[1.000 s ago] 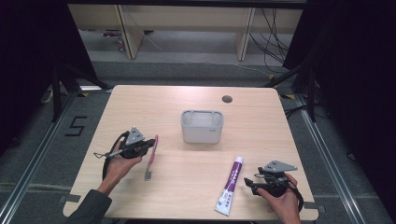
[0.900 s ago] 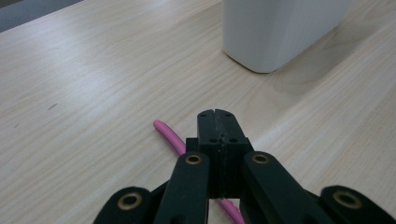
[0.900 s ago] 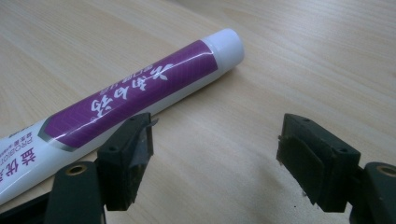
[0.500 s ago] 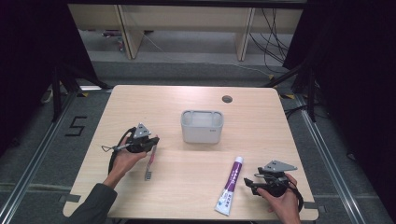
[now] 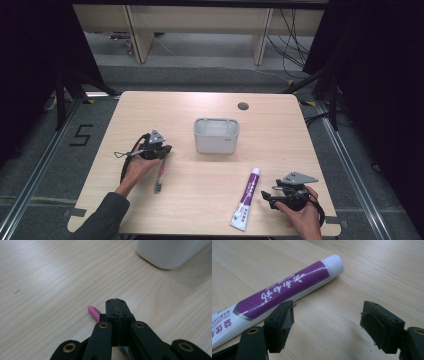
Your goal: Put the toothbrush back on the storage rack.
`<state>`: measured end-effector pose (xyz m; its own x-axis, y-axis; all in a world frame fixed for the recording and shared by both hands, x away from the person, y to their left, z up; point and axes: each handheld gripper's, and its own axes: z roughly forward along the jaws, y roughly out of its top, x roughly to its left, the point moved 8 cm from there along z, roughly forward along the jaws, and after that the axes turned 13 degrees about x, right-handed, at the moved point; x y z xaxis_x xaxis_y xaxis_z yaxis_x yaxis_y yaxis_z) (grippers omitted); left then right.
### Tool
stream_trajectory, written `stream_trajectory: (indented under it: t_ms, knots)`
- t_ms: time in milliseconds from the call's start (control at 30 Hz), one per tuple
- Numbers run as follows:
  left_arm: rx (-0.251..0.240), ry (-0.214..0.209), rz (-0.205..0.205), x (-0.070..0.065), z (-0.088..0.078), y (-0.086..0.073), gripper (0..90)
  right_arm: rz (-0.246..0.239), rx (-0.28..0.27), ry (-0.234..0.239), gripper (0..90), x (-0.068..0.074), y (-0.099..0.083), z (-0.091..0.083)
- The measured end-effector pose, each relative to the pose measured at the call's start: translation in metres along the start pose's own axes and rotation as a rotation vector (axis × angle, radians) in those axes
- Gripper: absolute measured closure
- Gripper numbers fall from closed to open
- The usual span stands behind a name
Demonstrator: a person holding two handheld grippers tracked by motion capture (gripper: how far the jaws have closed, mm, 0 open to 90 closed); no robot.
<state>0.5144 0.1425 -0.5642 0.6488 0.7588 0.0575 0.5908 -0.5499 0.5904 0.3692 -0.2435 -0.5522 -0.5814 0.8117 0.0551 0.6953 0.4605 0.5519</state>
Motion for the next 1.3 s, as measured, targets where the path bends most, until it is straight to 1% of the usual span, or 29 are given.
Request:
stream_trajectory:
  t_ms: [33,133,200,300,333,367,400,467,500,533,567,667,700,733,767,1000,1033,1067,1100,1133,1167,1200,1233,1300]
  knots:
    - [0.015,0.004,0.013,0.001,0.000,-0.001,89.8,0.002,0.001,0.001,27.1,0.000,0.000,0.000]
    - [0.029,0.007,0.012,0.003,0.000,-0.002,89.8,0.001,0.000,0.001,27.1,0.000,0.000,0.000]
    - [0.029,0.008,0.011,0.003,-0.001,-0.002,89.8,0.002,0.001,0.002,27.1,0.000,0.000,0.000]
    - [0.038,0.014,0.012,0.008,-0.003,-0.004,89.8,0.000,0.000,0.001,27.2,0.000,0.000,0.000]
    - [0.036,0.016,0.002,0.010,-0.004,-0.004,89.8,0.000,0.004,-0.004,27.1,0.000,0.000,0.000]
    - [0.040,0.017,0.003,0.011,-0.004,-0.005,89.8,0.000,0.004,-0.003,27.1,0.000,0.000,0.000]
    - [0.046,0.019,0.001,0.014,-0.005,-0.006,89.8,0.021,0.010,0.012,27.1,0.003,-0.001,0.000]
    - [0.049,0.020,0.002,0.015,-0.005,-0.007,89.8,0.021,0.010,0.012,27.1,0.003,-0.001,0.000]
    - [0.056,0.024,0.007,0.017,-0.006,-0.009,89.8,0.000,0.004,-0.003,27.1,0.000,0.000,0.000]
    - [0.052,0.021,0.000,0.018,-0.006,-0.009,89.8,0.000,0.004,-0.003,27.1,0.000,0.000,0.000]
    - [0.063,0.023,-0.002,0.021,-0.007,-0.012,89.8,0.000,0.003,-0.003,27.1,0.000,0.000,0.000]
    - [0.069,0.026,-0.004,0.023,-0.008,-0.015,89.8,0.000,0.004,-0.002,27.1,0.000,0.000,0.000]
    - [0.077,0.028,-0.002,0.026,-0.009,-0.018,89.8,-0.001,0.004,-0.002,27.1,0.000,0.000,0.000]
    - [0.077,0.028,-0.002,0.026,-0.009,-0.018,89.7,-0.001,0.004,-0.002,27.1,0.000,0.000,0.000]
    - [0.077,0.026,-0.013,0.028,-0.010,-0.020,89.7,-0.005,0.002,-0.004,27.1,0.000,0.000,0.000]
    - [0.088,0.032,-0.034,0.036,-0.017,-0.032,89.8,0.001,0.004,-0.004,27.1,0.000,0.000,0.000]
    - [0.091,0.034,-0.036,0.038,-0.020,-0.036,89.7,-0.001,0.003,0.007,27.1,0.001,0.000,0.001]
    - [0.091,0.034,-0.036,0.038,-0.020,-0.036,89.7,-0.001,0.003,0.007,27.1,0.001,0.000,0.001]
    - [0.097,0.035,-0.038,0.039,-0.022,-0.040,89.7,0.011,0.004,0.007,27.2,0.002,-0.001,0.001]
    - [0.098,0.034,-0.036,0.039,-0.023,-0.042,89.7,0.040,0.016,0.015,27.1,0.004,-0.002,0.000]
    - [0.099,0.035,-0.038,0.040,-0.026,-0.047,89.7,0.014,0.010,0.007,27.1,0.002,-0.001,0.000]
    - [0.103,0.036,-0.038,0.040,-0.029,-0.050,89.7,0.026,0.013,0.010,27.1,0.003,-0.001,0.000]
    - [0.103,0.036,-0.038,0.040,-0.029,-0.050,89.7,0.026,0.013,0.010,27.1,0.003,-0.001,0.000]
    - [0.105,0.035,-0.038,0.039,-0.033,-0.056,89.7,0.014,0.009,0.006,27.1,0.001,-0.001,0.000]
